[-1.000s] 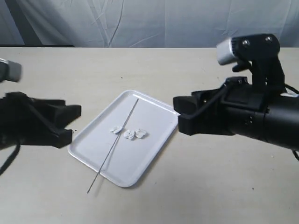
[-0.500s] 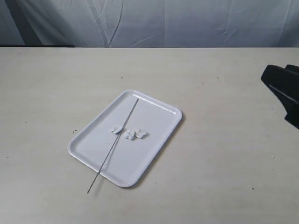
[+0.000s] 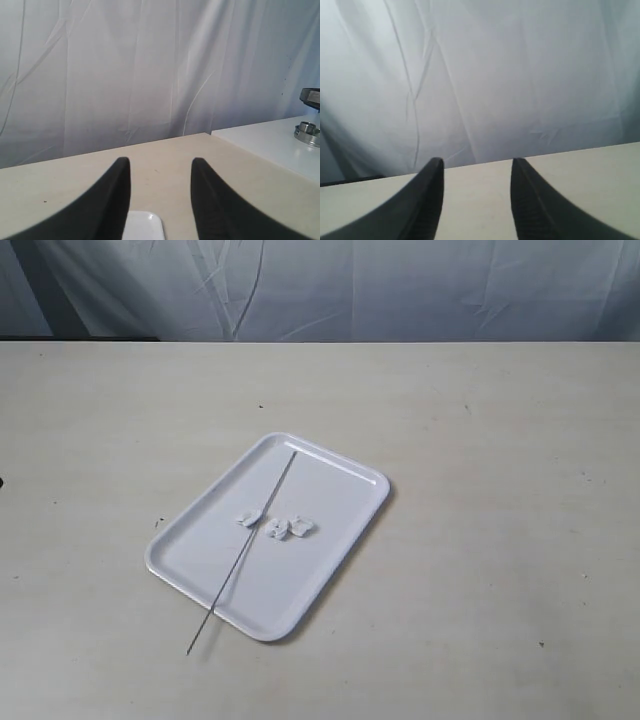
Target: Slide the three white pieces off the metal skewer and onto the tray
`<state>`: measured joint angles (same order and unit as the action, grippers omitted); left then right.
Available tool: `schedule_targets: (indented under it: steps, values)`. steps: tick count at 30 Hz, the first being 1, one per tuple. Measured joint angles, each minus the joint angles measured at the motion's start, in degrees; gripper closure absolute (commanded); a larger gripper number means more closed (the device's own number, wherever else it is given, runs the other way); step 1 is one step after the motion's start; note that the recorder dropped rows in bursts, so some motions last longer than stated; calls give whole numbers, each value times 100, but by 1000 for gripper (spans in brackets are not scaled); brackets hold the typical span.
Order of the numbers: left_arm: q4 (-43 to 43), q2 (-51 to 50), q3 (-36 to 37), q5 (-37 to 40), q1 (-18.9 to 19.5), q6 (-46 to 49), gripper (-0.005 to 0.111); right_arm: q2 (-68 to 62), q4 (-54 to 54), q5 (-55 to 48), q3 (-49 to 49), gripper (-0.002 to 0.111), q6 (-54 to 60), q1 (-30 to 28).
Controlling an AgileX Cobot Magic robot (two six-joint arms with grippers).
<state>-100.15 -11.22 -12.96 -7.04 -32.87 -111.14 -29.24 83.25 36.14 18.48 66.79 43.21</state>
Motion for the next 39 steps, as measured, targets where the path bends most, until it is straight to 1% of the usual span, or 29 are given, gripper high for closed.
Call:
schedule_targets:
  steps: [3, 5, 8, 10, 13, 15, 17, 20, 23, 25, 27, 30, 35, 39]
  values:
    - [0, 0, 0, -28, 14, 0, 68, 0, -1, 175, 0, 67, 10, -247]
    - [0, 0, 0, -103, 130, 0, 68, 0, -1, 248, 0, 67, 10, -458]
    - [0, 0, 0, -180, 430, 0, 68, 3, -37, 285, 0, 67, 10, -786]
    - [0, 0, 0, -195, 744, 0, 68, 3, -93, 266, 0, 67, 10, -1015]
    - [0, 23, 0, -336, 1364, 0, 68, 3, -203, 62, 0, 67, 10, -1346]
    - [0, 120, 0, -755, 1863, 0, 68, 3, -435, -162, -70, 67, 10, -1563]
    - [10, 262, 10, -1325, 2500, 0, 68, 3, -768, -434, -227, 67, -52, -1760]
    - [19, 539, 81, -2051, 3452, 0, 68, 3, -1467, -889, -533, 67, -433, -2148]
    - [19, 883, 228, -2461, 4179, 0, 68, 3, -1969, -1306, -785, 67, -787, -2483]
    - [19, 1031, 380, -2513, 4482, 46, 68, 3, -2151, -1520, -909, 67, -898, -2645]
    - [19, 1065, 566, -2407, 4547, 108, 68, 3, -2253, -1674, -984, 67, -953, -2753]
    - [-16, 1086, 845, -2084, 4534, 160, 68, 14, -2427, -1852, -1004, 67, -1089, -2963]
    - [-28, 1099, 1237, -1363, 4223, 168, 68, 175, -3017, -2093, -1004, 67, -1790, -3324]
    - [-28, 1099, 1275, -1181, 4139, 168, 68, 468, -3509, -2363, -1046, 67, -2240, -3557]
